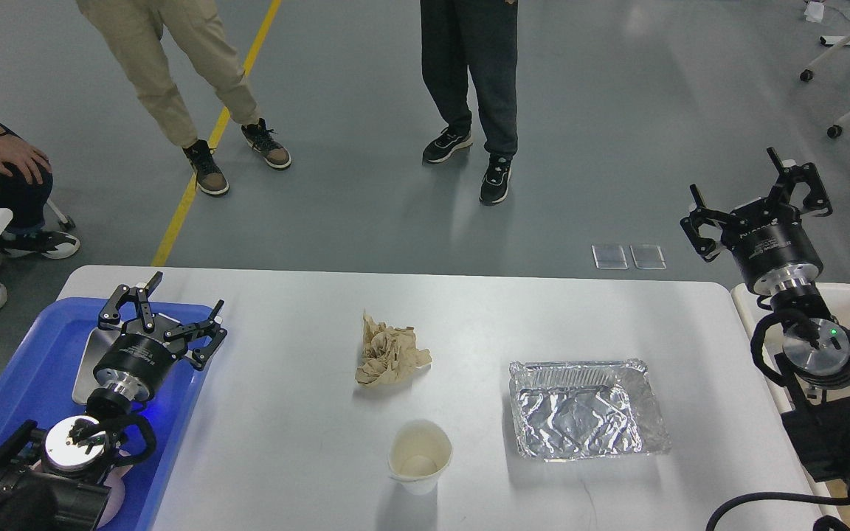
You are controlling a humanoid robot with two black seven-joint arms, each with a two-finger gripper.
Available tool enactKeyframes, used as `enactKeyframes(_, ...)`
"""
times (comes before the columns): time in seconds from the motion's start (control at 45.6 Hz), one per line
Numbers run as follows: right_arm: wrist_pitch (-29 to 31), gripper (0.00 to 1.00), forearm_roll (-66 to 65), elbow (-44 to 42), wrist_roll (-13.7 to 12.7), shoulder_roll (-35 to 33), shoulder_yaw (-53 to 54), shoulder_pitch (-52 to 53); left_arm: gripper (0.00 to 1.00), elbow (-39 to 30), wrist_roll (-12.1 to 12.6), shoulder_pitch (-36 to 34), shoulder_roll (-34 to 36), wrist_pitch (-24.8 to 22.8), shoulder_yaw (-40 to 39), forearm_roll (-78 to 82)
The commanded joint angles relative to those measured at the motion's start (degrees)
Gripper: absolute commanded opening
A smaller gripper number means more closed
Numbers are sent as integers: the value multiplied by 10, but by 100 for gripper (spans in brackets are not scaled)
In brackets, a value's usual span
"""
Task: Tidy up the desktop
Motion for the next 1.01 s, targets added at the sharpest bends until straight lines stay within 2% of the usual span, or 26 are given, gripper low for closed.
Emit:
enactKeyframes(0.0,5,100,-69,56,0,-80,-6,-38,97,-1,1,-2,2,-2,-4,0)
enactKeyframes(0.153,113,100,-149,98,-2,-203,-50,-66,97,-1,2,-4,5,-9,-4,0)
enactKeyframes(0.263,203,100,-187,100,-2,-336,-87,-61,97,-1,4,-4,7,-17,-3,0)
enactKeyframes(0.482,310,100,-261,111,2,-517,-93,-55,97,-1,9,-6,4,-31,4,0)
enactKeyframes(0.68,358,100,-344,187,3,-613,-93,-59,97,-1,11,-8,5,-34,7,2)
enactKeyframes(0.987,376,100,-449,305,3,-675,-103,-73,97,-1,12,-8,7,-38,9,7)
